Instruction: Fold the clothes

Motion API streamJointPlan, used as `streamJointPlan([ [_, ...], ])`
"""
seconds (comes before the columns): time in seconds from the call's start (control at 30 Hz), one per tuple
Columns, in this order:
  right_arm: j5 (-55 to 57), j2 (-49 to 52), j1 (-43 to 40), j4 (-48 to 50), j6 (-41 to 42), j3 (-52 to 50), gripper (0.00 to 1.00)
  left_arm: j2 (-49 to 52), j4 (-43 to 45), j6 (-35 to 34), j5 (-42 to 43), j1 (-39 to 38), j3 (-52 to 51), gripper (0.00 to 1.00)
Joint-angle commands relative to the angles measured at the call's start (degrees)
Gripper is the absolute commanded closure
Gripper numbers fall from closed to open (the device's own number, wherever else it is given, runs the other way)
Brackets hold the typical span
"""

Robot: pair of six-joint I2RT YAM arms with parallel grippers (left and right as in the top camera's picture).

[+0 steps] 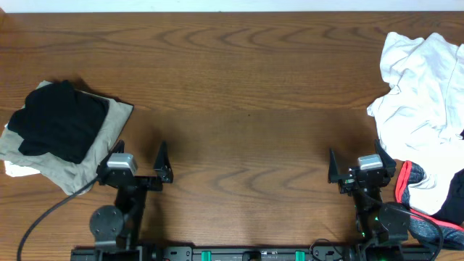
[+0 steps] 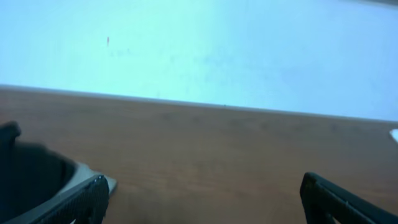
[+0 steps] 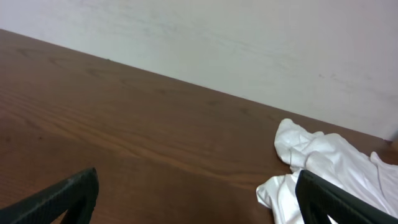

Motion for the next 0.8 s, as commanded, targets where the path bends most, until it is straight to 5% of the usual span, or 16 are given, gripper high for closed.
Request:
streamJointPlan([
  [0.0,0.5,-0.4,-0.3,-0.3,0.6,-0.1,0.01,-3.5,6.2,1.0,-1.8,-0.6,-5.7,0.02],
  [0.23,0.5,-0.4,-0.3,-0.3,0.6,-0.1,0.01,-3.4,11.1,4.2,-5.0,-1.0,-8.6,0.02],
  [0.5,0.5,-0.4,-0.3,-0.3,0.6,-0.1,0.01,-3.4,-2.8,-2.1,-5.2,-1.0,-8.6,0.02],
  [0.77,0.5,-0.4,-0.3,-0.3,0.6,-0.1,0.01,-3.4,-2.6,-3.2,-5.2,-1.0,-8.6,0.02],
])
